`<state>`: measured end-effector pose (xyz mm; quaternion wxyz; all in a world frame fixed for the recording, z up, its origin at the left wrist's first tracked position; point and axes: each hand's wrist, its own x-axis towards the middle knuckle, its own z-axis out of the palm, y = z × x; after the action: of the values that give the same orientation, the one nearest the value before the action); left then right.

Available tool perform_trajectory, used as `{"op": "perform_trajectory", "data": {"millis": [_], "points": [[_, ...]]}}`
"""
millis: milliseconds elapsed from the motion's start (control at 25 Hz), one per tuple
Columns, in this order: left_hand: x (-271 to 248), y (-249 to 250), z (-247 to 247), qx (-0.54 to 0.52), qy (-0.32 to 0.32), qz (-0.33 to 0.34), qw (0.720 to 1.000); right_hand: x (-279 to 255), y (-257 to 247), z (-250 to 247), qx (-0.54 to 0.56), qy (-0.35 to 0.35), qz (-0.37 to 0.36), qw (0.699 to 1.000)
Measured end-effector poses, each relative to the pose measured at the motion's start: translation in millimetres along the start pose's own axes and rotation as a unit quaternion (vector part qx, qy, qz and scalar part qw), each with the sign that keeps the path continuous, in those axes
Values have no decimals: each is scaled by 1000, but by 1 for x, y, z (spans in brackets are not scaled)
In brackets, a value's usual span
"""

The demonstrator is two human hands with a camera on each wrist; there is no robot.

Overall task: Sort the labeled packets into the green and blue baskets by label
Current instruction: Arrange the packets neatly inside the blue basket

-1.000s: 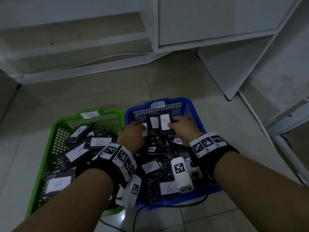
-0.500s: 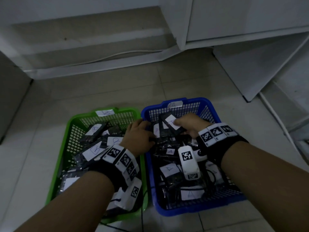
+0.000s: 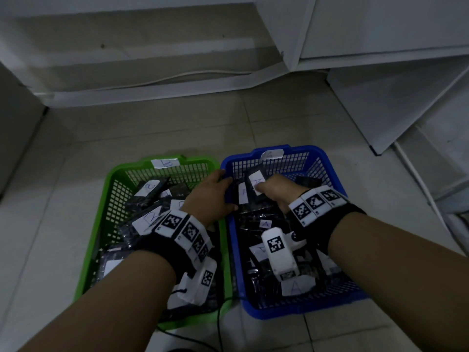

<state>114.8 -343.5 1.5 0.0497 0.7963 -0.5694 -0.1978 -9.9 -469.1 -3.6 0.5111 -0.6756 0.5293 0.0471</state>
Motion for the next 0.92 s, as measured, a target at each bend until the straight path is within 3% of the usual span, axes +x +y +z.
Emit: {"op": "perform_trajectory", "data": {"millis": [160,360,560,640,760,840,920], "points": [[0,-2,-2,-10,-1,2,1000,-2,-2,18,-46,-10,-2,999],[-1,-8,0,-23,4,3,1000,-4,-5,-9,171,31,48,984],[4,-6,2,5,30,2,1000,-8,3,-36,228,38,44,972],[7,-5,3,3,45,4,999,-10,3,-37,192,11,28,981],[13,-4,2,-21,56,6,998,-8,-5,-49,16,-38,-47,998],[19,-2,1,-28,59,16,998,-1,-12,-57,-101,-61,-95,988],[24,2,-1,-36,57,30,997,10,-14,-62,-132,-64,-116,982]]}}
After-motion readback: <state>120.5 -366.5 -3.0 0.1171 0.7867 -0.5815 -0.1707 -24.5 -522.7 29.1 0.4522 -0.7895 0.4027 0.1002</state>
